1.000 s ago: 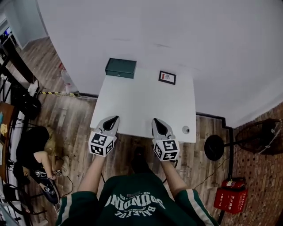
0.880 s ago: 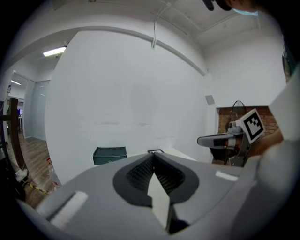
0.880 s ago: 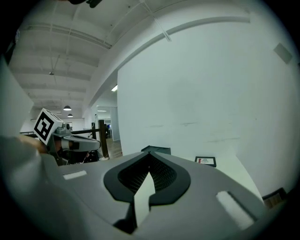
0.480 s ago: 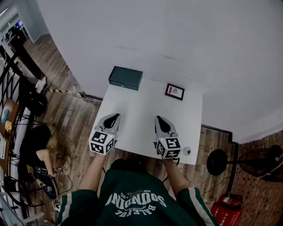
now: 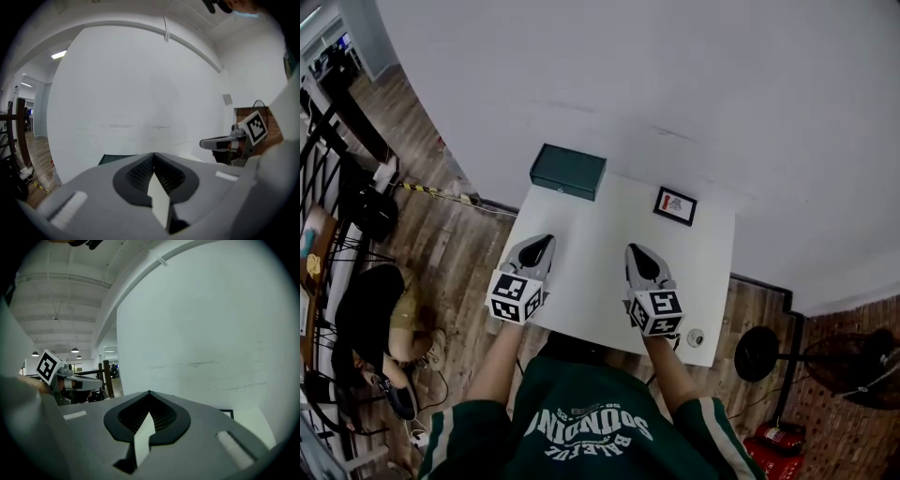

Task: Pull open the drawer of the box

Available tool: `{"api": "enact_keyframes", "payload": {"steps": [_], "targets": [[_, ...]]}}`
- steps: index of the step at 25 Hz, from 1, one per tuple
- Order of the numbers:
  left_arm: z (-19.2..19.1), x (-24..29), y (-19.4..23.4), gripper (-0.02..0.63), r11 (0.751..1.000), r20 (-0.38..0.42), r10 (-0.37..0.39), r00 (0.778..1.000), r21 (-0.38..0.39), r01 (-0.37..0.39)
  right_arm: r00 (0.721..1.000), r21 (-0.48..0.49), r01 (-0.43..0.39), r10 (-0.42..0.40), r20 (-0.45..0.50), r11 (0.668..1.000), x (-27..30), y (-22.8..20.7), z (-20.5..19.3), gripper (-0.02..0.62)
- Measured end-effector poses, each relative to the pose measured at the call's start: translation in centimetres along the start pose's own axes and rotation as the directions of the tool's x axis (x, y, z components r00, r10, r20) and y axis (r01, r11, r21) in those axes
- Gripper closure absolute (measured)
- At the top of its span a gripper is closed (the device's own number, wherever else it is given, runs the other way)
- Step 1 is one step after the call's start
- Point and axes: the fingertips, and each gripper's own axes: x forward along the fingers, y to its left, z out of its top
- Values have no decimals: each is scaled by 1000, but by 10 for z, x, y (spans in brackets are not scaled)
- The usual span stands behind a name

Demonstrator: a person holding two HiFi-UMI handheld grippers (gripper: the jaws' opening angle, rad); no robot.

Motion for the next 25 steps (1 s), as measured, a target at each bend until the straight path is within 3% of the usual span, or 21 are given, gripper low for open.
{"api": "enact_keyframes", "payload": {"steps": [10, 25], "targets": [[-15, 41, 28, 554, 1000, -44, -6, 999, -18, 6, 999, 4, -9, 9, -54, 1000, 44, -15, -13, 594], [-122, 84, 51, 552, 988, -227, -57, 972, -150, 23, 969, 78, -7, 26, -244, 997, 84, -5, -101, 594]]}}
